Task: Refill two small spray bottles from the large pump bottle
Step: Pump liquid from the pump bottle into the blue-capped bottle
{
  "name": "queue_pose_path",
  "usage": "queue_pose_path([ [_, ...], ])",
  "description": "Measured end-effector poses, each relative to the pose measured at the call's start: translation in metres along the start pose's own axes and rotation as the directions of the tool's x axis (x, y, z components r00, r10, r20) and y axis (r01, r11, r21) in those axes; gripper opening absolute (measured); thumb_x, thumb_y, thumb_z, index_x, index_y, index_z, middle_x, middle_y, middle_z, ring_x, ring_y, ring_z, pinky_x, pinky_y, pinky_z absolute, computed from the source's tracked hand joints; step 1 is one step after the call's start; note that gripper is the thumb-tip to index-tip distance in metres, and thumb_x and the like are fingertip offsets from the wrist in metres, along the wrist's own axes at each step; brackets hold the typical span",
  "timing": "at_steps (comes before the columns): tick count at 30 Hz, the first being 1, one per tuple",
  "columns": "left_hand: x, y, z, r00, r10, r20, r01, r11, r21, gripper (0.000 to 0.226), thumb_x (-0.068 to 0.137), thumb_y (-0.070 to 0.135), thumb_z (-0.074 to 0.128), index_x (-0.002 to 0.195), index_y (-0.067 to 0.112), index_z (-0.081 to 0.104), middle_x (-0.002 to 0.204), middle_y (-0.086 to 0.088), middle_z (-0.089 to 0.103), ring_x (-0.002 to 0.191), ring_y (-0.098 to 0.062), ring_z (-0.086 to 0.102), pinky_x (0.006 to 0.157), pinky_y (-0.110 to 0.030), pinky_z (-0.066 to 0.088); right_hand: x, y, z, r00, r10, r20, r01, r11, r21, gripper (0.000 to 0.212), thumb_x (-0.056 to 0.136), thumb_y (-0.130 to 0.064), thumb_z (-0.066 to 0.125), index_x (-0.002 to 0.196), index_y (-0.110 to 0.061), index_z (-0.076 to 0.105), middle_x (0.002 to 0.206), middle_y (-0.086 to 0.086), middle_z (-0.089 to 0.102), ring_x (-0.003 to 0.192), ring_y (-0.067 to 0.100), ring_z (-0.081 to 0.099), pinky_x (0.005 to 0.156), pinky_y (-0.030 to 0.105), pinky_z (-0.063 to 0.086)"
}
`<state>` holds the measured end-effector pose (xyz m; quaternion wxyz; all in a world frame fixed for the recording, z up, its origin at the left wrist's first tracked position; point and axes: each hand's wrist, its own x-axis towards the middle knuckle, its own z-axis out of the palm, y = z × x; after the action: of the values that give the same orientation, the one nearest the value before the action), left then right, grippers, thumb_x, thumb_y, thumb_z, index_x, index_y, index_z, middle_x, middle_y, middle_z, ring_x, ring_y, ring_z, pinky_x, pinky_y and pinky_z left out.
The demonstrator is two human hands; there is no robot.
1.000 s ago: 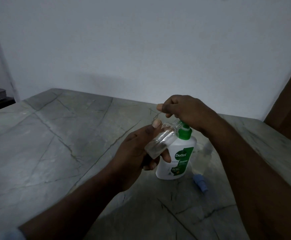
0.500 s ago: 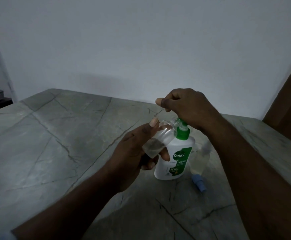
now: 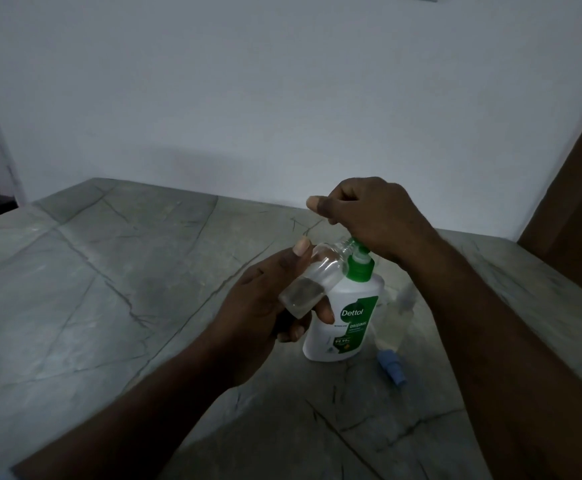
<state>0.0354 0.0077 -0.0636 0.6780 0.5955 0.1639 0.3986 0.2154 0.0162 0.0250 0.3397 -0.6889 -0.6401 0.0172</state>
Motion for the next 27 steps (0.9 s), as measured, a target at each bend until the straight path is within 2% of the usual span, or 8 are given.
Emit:
queue_pose_path([
  [2,0.0004,0.001,0.0003,1.0,0.002,0.007,-0.002,1.0,0.003,0.048,0.084,0.067,0.052,0.111,0.035,0.075,0.076,-0.014,0.069,0.056,-0.016,0.049,0.045,-0.022,0.037,-0.0003,-0.0015,-0.0021,1.0,-0.013,-0.028,0.014,1.0,0.021,0.041,0.09,-0.062,0.063,0.087,-0.022,0.071,0.087,-0.007,0.071,0.078,0.008,0.063,0.064,0.027,0.046],
  [6,0.0009,-0.0014,-0.0021,1.0,0.008,0.01,-0.008,1.0,-0.001,0.054,0.09,0.063,0.051,0.117,0.022,0.073,0.077,-0.015,0.068,0.054,-0.016,0.049,0.045,-0.023,0.037,0.0021,-0.0032,0.0012,0.981,0.043,0.189,-0.035,0.998,-0.049,0.047,0.095,-0.06,0.057,0.104,-0.018,0.074,0.104,-0.002,0.073,0.093,0.015,0.065,0.078,0.031,0.049],
  [9,0.0005,-0.0026,-0.0015,1.0,0.006,-0.003,-0.006,1.0,0.014,0.052,0.091,0.062,0.05,0.117,0.023,0.073,0.076,-0.016,0.068,0.051,-0.016,0.048,0.044,-0.024,0.036,0.0013,-0.0023,0.0022,0.97,0.048,0.238,-0.038,0.998,-0.045,0.048,0.096,-0.059,0.055,0.106,-0.017,0.075,0.108,-0.001,0.074,0.098,0.018,0.065,0.089,0.039,0.051],
  [13,-0.0004,-0.0013,-0.0007,1.0,0.007,0.004,-0.007,1.0,0.021,0.045,0.086,0.066,0.052,0.108,0.034,0.076,0.074,-0.013,0.069,0.052,-0.014,0.05,0.044,-0.022,0.037,0.0026,0.0009,0.0047,0.981,0.055,0.187,-0.049,0.998,-0.039,0.047,0.094,-0.061,0.056,0.101,-0.018,0.075,0.102,-0.003,0.074,0.093,0.015,0.065,0.077,0.032,0.048],
  [19,-0.0001,0.0032,0.0017,1.0,0.02,-0.002,-0.02,1.0,0.004,0.048,0.085,0.066,0.051,0.11,0.032,0.075,0.075,-0.015,0.069,0.051,-0.013,0.05,0.044,-0.022,0.038,0.001,0.0003,-0.0011,0.996,-0.02,-0.083,0.024,0.999,0.038,0.038,0.087,-0.062,0.067,0.079,-0.024,0.07,0.077,-0.01,0.069,0.069,0.005,0.062,0.059,0.026,0.045],
  [22,0.0002,0.0021,0.0017,1.0,0.018,-0.004,-0.018,1.0,-0.005,0.057,0.082,0.067,0.054,0.115,0.025,0.073,0.075,-0.016,0.068,0.05,-0.014,0.048,0.044,-0.022,0.037,0.0024,-0.0018,0.0004,0.997,0.022,0.08,-0.021,1.0,-0.01,0.041,0.093,-0.06,0.06,0.09,-0.022,0.075,0.09,-0.008,0.073,0.079,0.007,0.063,0.065,0.027,0.045],
  [24,-0.0002,0.0007,0.0009,1.0,0.013,-0.007,-0.013,1.0,-0.006,0.056,0.088,0.064,0.052,0.116,0.019,0.072,0.075,-0.017,0.068,0.051,-0.017,0.047,0.044,-0.022,0.036,0.002,-0.0012,0.0032,0.98,0.045,0.192,-0.041,0.999,-0.023,0.044,0.097,-0.058,0.055,0.093,-0.02,0.077,0.096,-0.006,0.074,0.086,0.01,0.064,0.079,0.033,0.05],
  [27,-0.0022,-0.0001,0.0015,1.0,0.005,-0.007,-0.005,1.0,0.002,0.046,0.091,0.062,0.05,0.108,0.028,0.075,0.075,-0.015,0.069,0.051,-0.016,0.048,0.044,-0.022,0.037,-0.0012,-0.0005,0.005,0.968,0.057,0.243,-0.062,0.998,0.013,0.045,0.099,-0.056,0.052,0.091,-0.019,0.078,0.096,-0.006,0.074,0.091,0.013,0.065,0.092,0.04,0.051],
])
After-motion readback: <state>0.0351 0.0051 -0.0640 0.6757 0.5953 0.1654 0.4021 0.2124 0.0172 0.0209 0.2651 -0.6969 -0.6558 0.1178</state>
